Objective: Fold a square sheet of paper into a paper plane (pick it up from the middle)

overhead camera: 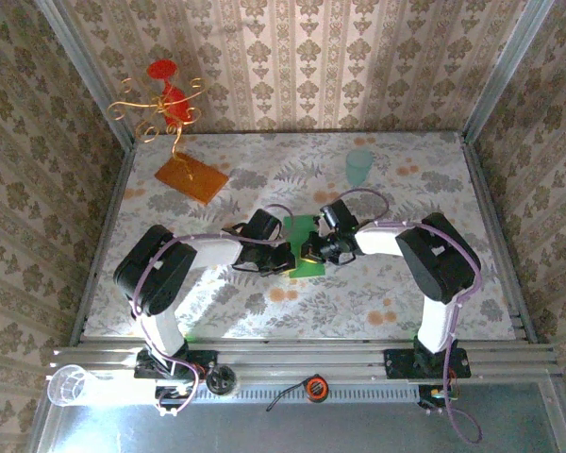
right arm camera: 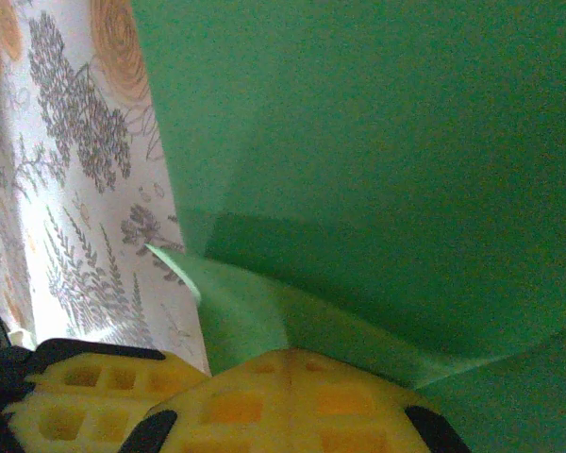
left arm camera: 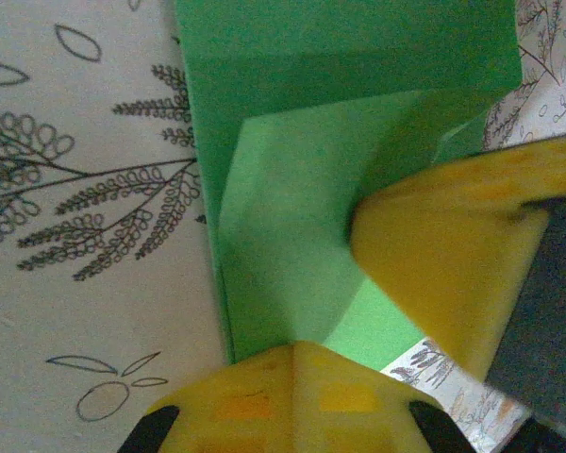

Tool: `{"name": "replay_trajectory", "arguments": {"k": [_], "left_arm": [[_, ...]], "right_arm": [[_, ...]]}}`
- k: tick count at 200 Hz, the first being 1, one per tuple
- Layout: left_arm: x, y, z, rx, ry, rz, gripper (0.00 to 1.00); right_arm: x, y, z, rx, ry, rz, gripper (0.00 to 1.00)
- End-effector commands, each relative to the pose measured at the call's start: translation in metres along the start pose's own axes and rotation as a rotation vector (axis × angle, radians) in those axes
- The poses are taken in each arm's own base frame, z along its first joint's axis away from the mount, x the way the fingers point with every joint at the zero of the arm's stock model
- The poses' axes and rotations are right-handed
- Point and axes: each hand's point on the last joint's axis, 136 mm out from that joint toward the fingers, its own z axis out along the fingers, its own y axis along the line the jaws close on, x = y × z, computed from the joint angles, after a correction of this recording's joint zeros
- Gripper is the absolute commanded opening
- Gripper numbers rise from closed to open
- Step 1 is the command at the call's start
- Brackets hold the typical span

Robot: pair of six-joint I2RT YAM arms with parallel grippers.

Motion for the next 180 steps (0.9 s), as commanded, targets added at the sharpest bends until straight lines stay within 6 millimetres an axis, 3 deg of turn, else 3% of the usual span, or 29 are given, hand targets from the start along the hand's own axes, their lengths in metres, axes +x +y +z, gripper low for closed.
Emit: {"name": "replay_trajectory", "arguments": {"k": [1,34,53,71,105,146,180], "left_arm": [[0.057,0.084,0.003,-0.284,0.151,-0.112,0.0],[0.057,0.085,0.002,-0.278,0.143,-0.116,0.0],[0.053,0.079,0.004,-0.263,0.143,-0.102,0.0],[0.047,0.07,0.005,-0.244,0.138,-0.084,0.0],[0.039,0.059,0.007,-0.227,0.121,-0.063,0.0],[0.034,0.05,0.008,-0.202,0.112,-0.049,0.0],[0.028,0.04,0.006,-0.177,0.102,-0.019,0.0]], "right_arm": [[-0.027,-0.045,-0.007,0.09,-0.077,0.049,0.0],[-0.052,-0.068,-0.024,0.128,-0.142,0.076,0.0],[-0.06,-0.069,-0.031,0.143,-0.159,0.07,0.0],[-0.063,-0.057,-0.042,0.125,-0.173,0.062,0.01],[-0.059,-0.014,-0.067,0.027,-0.227,0.02,0.02],[-0.024,0.001,-0.039,0.025,-0.109,-0.021,0.02],[-0.01,0.003,-0.016,-0.001,-0.043,-0.011,0.01]]}}
